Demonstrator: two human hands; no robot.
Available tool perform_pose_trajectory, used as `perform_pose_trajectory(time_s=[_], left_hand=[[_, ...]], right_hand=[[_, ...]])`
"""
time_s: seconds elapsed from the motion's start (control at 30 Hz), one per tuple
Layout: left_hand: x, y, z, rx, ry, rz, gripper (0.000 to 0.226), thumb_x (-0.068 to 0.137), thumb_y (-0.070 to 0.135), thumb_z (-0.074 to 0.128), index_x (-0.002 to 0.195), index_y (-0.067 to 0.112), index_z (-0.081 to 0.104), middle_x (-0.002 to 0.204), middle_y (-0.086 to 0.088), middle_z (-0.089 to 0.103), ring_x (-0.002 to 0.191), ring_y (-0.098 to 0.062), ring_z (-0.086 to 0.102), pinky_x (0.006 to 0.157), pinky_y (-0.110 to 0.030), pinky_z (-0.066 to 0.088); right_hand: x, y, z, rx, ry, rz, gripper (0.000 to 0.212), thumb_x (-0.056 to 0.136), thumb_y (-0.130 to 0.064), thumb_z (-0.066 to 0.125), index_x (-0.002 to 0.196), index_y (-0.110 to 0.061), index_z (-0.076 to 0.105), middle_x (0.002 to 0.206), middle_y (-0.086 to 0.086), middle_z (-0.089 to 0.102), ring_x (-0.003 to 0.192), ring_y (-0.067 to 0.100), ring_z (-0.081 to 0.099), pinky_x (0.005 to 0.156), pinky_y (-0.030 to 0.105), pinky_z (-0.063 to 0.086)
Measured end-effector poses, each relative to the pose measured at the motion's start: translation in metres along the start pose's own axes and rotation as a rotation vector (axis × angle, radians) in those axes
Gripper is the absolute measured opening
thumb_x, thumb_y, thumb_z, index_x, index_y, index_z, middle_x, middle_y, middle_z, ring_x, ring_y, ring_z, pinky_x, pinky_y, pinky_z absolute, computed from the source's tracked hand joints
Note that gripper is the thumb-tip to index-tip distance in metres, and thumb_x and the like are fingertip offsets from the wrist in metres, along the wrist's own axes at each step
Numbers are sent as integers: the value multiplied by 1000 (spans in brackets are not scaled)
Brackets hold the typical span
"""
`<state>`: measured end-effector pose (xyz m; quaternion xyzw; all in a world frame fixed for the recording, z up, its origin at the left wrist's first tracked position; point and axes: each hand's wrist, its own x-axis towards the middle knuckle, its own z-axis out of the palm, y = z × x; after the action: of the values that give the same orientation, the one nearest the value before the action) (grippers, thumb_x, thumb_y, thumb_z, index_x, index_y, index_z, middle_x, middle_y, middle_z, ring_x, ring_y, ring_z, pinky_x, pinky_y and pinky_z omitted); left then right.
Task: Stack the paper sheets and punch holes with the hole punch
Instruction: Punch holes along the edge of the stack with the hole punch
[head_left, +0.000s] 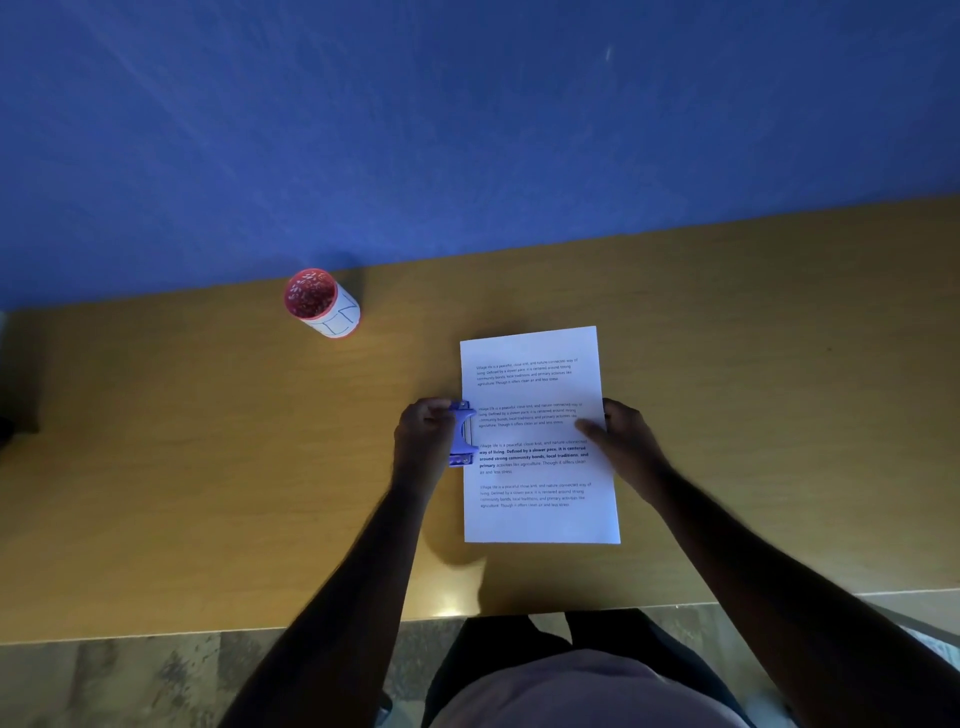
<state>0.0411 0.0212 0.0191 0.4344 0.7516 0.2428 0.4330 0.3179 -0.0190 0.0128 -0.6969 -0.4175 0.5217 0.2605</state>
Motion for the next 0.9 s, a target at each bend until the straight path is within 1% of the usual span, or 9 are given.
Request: perform_pose_trajectory(time_s=[0.07, 0.13, 0.2, 0.27, 0.4, 0.5, 0.6, 0.7, 0.9], left_hand=[[8, 0, 0, 23, 23, 42, 8, 95, 24, 64, 99, 26, 70, 101, 5, 72, 95, -17, 70, 77, -32, 58], [17, -1, 0, 76, 49, 97, 5, 95, 25, 64, 94, 25, 69, 100, 2, 71, 95, -20, 69, 81, -38, 59], [25, -2, 1, 143, 61, 145, 7, 93, 28, 63, 94, 24, 69, 100, 2, 70, 94, -21, 69, 82, -44, 60], [31, -5, 4, 226, 80, 188, 13, 93, 28, 62, 99, 20, 69, 103, 1, 72, 97, -24, 67, 87, -47, 57], [35, -4, 14, 315, 95, 204, 15, 98, 25, 60, 106, 13, 63, 113, -5, 67, 111, -30, 58, 99, -46, 43], [36, -8, 23, 351, 118, 194, 16, 101, 24, 54, 110, 11, 59, 119, -7, 63, 114, -31, 54, 98, -44, 35], [37, -14, 29, 379, 170, 240, 12, 104, 21, 49, 106, 13, 57, 113, -7, 62, 107, -30, 55, 94, -44, 36], [38, -15, 31, 389, 214, 268, 11, 106, 19, 45, 103, 15, 55, 107, -5, 61, 100, -28, 55, 89, -42, 35], [39, -21, 30, 430, 229, 340, 13, 106, 15, 42, 104, 16, 55, 105, -3, 60, 96, -26, 54, 86, -40, 33]], right_hand=[[1, -1, 2, -12, 2, -1, 10, 97, -14, 67, 106, -18, 70, 97, -7, 76, 75, -3, 70, 62, 16, 52], [2, 0, 4, -8, -3, -6, 11, 97, -15, 67, 107, -19, 71, 97, -9, 76, 75, -6, 71, 65, 21, 54], [3, 2, 6, -8, -3, -2, 12, 97, -18, 68, 109, -19, 71, 101, -5, 78, 84, 4, 74, 72, 31, 57], [5, 3, 6, -6, 7, 2, 15, 97, -19, 69, 111, -17, 71, 104, -2, 78, 88, 11, 74, 74, 33, 57], [6, 4, 7, 7, 8, 3, 16, 97, -18, 69, 113, -18, 72, 102, -8, 78, 79, -6, 72, 68, 22, 55], [7, 5, 7, -4, 13, 13, 17, 97, -18, 69, 114, -18, 72, 102, -9, 78, 79, -6, 72, 70, 24, 56], [7, 2, 9, -20, 19, 24, 15, 98, -16, 68, 112, -19, 70, 99, -12, 76, 76, -12, 69, 63, 11, 52], [8, 1, 11, -26, 34, 25, 14, 97, -15, 68, 110, -22, 69, 97, -16, 75, 74, -14, 68, 60, 7, 49], [9, 1, 14, -26, 62, 53, 19, 95, -18, 70, 114, -19, 73, 99, -11, 79, 82, -4, 73, 69, 24, 54]])
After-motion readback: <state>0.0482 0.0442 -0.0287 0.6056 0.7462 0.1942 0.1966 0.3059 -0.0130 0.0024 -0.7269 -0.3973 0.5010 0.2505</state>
